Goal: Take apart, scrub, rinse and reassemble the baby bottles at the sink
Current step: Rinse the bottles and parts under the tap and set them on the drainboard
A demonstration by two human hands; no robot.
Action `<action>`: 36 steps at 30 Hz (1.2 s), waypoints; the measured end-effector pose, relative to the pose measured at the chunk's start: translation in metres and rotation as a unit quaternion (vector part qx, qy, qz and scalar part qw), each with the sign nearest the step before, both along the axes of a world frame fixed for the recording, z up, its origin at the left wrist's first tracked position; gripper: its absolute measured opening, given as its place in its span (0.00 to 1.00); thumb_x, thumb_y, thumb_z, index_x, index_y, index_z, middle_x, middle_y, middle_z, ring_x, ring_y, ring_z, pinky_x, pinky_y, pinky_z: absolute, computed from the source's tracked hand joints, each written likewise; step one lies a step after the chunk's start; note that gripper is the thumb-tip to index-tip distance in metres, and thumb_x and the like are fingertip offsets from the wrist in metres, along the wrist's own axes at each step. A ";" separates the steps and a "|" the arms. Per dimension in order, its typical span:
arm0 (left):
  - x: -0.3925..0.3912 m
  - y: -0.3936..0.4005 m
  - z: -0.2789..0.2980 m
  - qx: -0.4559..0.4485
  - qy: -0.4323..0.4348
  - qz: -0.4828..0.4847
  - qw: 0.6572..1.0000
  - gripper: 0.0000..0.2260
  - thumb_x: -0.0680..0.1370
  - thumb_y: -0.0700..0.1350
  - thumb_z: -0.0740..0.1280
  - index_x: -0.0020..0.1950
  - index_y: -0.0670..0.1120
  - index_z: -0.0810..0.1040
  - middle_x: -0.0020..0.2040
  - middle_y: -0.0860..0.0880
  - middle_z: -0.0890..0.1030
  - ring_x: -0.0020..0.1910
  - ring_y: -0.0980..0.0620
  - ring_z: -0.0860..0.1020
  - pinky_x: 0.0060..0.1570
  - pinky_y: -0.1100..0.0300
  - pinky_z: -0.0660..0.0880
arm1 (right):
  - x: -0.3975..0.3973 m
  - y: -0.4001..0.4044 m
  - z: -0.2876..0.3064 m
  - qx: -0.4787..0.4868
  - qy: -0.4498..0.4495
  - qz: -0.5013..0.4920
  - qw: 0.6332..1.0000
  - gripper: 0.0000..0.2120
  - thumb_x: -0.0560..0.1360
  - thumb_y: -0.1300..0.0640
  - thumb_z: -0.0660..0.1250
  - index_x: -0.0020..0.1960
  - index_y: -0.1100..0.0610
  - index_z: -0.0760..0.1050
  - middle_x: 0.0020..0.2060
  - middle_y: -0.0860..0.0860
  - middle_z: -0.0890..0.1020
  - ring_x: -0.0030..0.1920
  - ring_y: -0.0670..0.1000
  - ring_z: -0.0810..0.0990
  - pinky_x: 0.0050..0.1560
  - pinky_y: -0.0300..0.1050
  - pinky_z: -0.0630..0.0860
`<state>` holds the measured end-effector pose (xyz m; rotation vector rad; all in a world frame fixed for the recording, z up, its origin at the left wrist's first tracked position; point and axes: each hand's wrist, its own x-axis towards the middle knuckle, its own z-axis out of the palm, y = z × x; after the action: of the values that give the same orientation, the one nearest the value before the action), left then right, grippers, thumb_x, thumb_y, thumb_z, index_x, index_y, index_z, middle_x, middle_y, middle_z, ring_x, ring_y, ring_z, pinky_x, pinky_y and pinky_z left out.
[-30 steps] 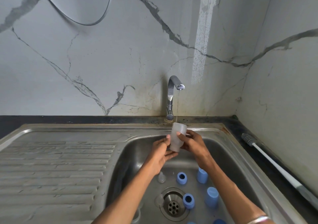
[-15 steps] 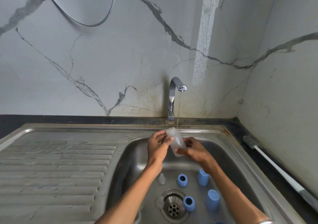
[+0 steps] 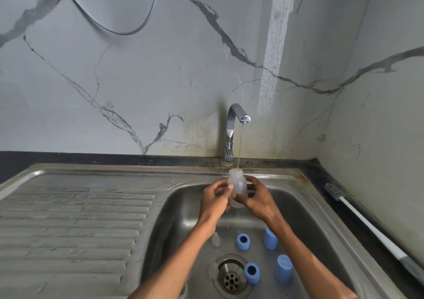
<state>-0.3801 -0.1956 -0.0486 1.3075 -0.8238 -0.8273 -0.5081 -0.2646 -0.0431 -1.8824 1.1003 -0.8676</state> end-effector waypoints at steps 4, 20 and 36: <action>-0.004 0.001 0.003 -0.001 0.014 -0.003 1.000 0.06 0.81 0.46 0.67 0.56 0.49 0.81 0.46 0.50 0.86 0.48 0.52 0.84 0.50 0.48 0.82 | -0.001 0.000 0.000 -0.007 -0.013 -0.005 1.000 0.34 0.68 0.50 0.79 0.70 0.50 0.69 0.62 0.52 0.79 0.58 0.52 0.79 0.58 0.49 0.80; -0.002 0.004 0.006 0.074 0.274 -0.087 0.955 0.10 0.84 0.44 0.62 0.58 0.39 0.77 0.53 0.35 0.84 0.51 0.39 0.84 0.47 0.50 0.82 | 0.003 -0.001 0.000 0.008 -0.042 -0.012 0.999 0.31 0.71 0.45 0.76 0.69 0.55 0.71 0.60 0.50 0.78 0.58 0.51 0.78 0.52 0.40 0.78; 0.004 -0.004 0.005 0.000 0.230 0.053 0.972 0.07 0.80 0.45 0.69 0.55 0.44 0.80 0.55 0.41 0.82 0.57 0.44 0.81 0.50 0.54 0.81 | -0.002 0.003 0.009 0.116 -0.224 -0.019 0.968 0.19 0.76 0.47 0.71 0.62 0.55 0.76 0.55 0.54 0.83 0.52 0.51 0.84 0.44 0.41 0.83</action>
<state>-0.3765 -0.1995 -0.0434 1.0867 -0.3840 -0.9939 -0.5099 -0.2617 -0.0339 -1.3870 0.9120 -1.0714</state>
